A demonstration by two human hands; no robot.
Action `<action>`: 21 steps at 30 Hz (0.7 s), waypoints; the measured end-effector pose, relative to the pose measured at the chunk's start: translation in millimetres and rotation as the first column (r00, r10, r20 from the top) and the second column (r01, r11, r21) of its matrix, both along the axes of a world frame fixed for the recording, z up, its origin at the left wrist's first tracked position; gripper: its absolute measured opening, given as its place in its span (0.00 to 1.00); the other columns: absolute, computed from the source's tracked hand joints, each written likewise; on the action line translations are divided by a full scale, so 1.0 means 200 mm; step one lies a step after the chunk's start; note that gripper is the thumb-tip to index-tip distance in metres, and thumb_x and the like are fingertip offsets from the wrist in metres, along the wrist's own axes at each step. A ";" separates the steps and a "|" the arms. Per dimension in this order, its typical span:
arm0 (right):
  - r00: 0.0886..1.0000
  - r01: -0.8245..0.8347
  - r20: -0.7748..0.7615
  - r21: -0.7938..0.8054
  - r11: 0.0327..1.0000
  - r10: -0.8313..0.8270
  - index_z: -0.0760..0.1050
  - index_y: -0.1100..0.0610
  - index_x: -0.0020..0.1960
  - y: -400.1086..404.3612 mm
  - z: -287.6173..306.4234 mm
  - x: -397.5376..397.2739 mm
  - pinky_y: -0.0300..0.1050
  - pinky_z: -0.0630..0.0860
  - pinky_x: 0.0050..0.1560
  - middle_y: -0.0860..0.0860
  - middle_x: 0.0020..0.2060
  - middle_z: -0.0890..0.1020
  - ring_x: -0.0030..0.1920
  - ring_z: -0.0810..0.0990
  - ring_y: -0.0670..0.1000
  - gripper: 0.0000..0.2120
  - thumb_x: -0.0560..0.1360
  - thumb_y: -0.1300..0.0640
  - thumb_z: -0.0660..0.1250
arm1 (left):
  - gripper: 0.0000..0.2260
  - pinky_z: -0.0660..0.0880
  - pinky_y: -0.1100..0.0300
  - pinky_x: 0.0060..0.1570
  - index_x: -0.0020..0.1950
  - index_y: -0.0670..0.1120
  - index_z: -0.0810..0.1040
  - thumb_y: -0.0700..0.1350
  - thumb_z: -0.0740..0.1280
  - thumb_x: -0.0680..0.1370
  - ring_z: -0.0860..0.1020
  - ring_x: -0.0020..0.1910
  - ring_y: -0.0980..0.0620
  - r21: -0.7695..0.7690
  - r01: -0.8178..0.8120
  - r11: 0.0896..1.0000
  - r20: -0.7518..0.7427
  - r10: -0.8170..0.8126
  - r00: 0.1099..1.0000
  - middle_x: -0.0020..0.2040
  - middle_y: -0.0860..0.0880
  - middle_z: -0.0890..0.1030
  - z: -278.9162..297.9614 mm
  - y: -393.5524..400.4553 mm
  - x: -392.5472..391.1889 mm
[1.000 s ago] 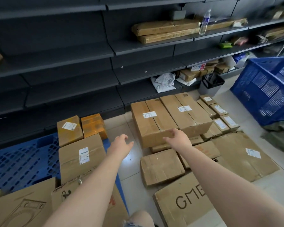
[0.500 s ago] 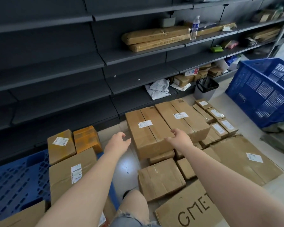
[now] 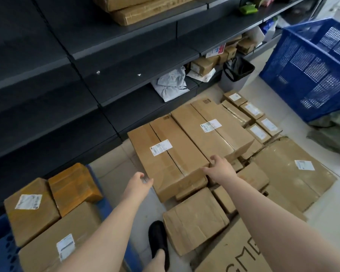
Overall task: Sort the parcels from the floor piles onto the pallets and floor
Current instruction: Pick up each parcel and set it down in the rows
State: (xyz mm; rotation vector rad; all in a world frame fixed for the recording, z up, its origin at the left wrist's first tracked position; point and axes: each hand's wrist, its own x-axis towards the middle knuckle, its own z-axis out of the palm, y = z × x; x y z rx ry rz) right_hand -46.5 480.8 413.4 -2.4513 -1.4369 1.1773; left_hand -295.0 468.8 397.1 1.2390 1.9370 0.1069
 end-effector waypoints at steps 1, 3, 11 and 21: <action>1.000 -0.008 0.021 -0.019 1.000 0.008 0.61 0.53 0.73 0.07 -0.08 0.01 0.54 0.75 0.60 0.54 0.69 0.68 0.62 0.74 0.56 0.32 0.74 0.44 0.66 | 0.22 0.70 0.57 0.52 0.70 0.44 0.66 0.52 0.63 0.79 0.74 0.61 0.45 -0.030 -0.006 1.000 0.008 0.006 1.000 0.65 0.44 0.73 -0.10 0.07 0.00; 0.996 -0.055 0.067 -0.076 0.996 0.060 0.61 0.54 0.74 0.19 -0.26 0.02 0.54 0.73 0.62 0.54 0.69 0.67 0.66 0.71 0.57 0.33 0.74 0.42 0.65 | 0.22 0.71 0.56 0.56 0.69 0.43 0.67 0.52 0.64 0.79 0.74 0.62 0.44 -0.085 -0.028 0.996 0.015 0.029 0.999 0.65 0.43 0.73 -0.30 0.18 0.00; 0.997 -0.025 0.069 -0.180 0.983 0.038 0.59 0.55 0.75 0.52 -1.09 0.03 0.51 0.72 0.63 0.55 0.71 0.64 0.67 0.69 0.56 0.35 0.74 0.42 0.67 | 0.25 0.69 0.57 0.54 0.71 0.43 0.65 0.51 0.66 0.78 0.73 0.63 0.44 -0.166 -0.262 0.951 0.067 0.276 0.959 0.69 0.43 0.70 -1.17 0.47 0.00; 0.964 0.022 0.265 -0.166 0.986 0.023 0.61 0.55 0.73 0.83 -1.81 0.03 0.59 0.66 0.67 0.56 0.70 0.64 0.70 0.64 0.59 0.35 0.73 0.37 0.64 | 0.33 0.69 0.50 0.64 0.75 0.44 0.58 0.51 0.69 0.76 0.69 0.67 0.40 -0.217 -0.395 0.893 0.058 0.415 0.908 0.73 0.43 0.64 -1.92 0.68 0.02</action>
